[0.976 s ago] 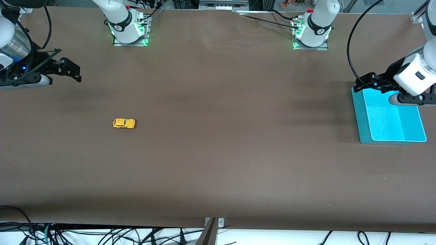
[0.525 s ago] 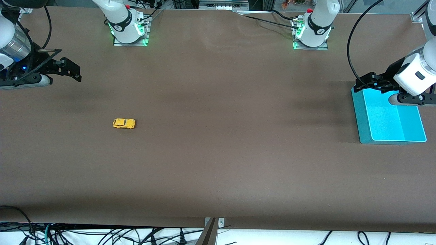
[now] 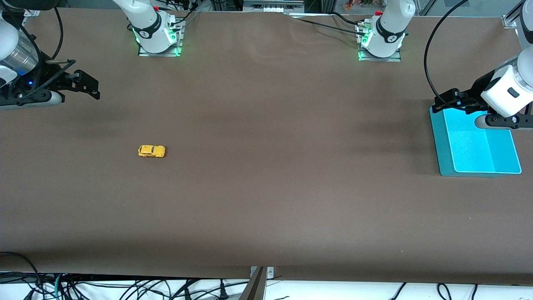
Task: Wind and store yellow beetle car
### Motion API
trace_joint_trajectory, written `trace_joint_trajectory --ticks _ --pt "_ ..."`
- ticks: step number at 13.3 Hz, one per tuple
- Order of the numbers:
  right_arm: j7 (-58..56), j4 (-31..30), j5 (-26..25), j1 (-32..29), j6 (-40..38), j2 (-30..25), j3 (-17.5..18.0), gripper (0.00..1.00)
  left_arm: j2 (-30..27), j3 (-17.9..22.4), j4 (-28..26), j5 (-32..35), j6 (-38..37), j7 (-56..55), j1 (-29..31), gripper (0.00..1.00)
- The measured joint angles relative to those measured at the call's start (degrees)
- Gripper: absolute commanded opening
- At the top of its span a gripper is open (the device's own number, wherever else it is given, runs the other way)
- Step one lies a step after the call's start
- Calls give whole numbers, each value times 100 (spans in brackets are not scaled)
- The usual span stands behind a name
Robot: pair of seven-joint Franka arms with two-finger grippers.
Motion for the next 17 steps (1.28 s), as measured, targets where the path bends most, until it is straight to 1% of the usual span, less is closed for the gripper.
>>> trace_joint_trajectory --ticks 14,15,17 --pt "-34 147 1 -5 -7 32 -10 100 1 0 0 0 0 0 -13 100" --pt "-175 147 1 2 -17 60 0 100 2 0 1 0 0 0 -13 100" --pt "-799 147 2 29 -25 174 30 100 2 0 2 0 0 0 -13 100"
